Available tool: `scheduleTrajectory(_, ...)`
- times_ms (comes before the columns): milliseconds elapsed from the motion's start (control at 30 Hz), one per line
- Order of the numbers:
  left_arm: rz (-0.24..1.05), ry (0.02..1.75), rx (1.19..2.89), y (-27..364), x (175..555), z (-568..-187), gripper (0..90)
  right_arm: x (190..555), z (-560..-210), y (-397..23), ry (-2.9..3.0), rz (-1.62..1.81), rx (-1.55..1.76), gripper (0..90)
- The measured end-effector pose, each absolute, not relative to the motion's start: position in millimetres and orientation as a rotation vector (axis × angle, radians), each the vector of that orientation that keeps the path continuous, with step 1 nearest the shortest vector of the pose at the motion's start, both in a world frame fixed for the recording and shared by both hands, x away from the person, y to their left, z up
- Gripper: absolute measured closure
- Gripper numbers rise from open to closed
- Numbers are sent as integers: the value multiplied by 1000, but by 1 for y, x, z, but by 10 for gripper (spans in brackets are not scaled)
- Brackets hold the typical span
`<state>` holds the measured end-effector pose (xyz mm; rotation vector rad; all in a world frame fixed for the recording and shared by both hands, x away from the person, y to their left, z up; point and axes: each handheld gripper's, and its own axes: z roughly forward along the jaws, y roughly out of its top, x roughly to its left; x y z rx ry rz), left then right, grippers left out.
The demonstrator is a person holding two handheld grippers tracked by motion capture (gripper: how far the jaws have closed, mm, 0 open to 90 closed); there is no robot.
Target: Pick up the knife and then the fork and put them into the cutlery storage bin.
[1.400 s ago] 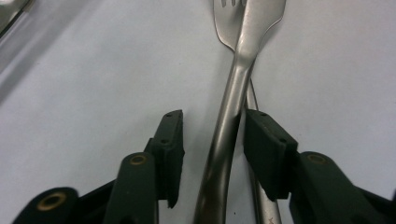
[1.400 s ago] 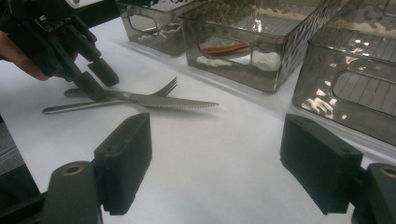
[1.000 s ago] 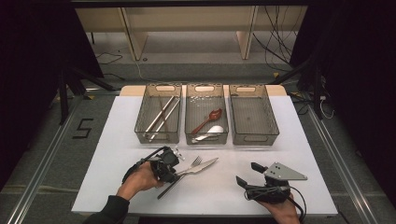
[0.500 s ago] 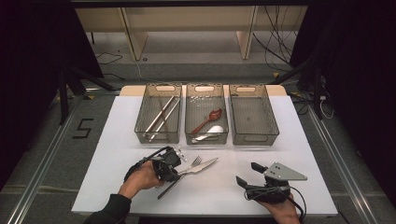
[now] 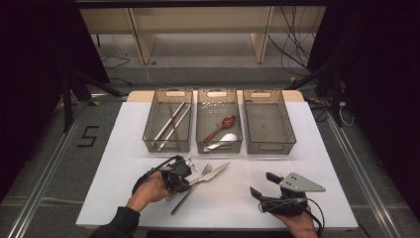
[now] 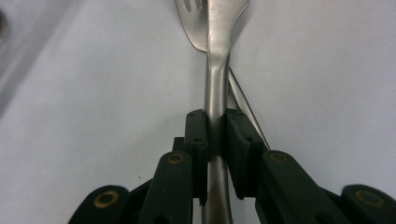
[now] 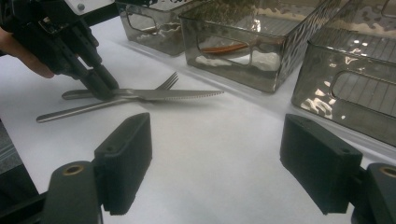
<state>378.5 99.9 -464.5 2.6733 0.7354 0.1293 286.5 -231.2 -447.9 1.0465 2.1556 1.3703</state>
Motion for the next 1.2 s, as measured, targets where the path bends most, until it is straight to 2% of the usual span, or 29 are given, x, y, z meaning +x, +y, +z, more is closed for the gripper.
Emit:
scheduleTrajectory(300,160,749,2638,104,379,-459,791,286,-448,-232,2146,1374,1053,260)
scheduleTrajectory(633,138,732,2567,104,376,-450,790,286,-448,-231,2144,1374,1060,260)
scheduleTrajectory(1200,176,782,2370,107,384,-429,790,286,-448,-233,2148,1372,1059,260)
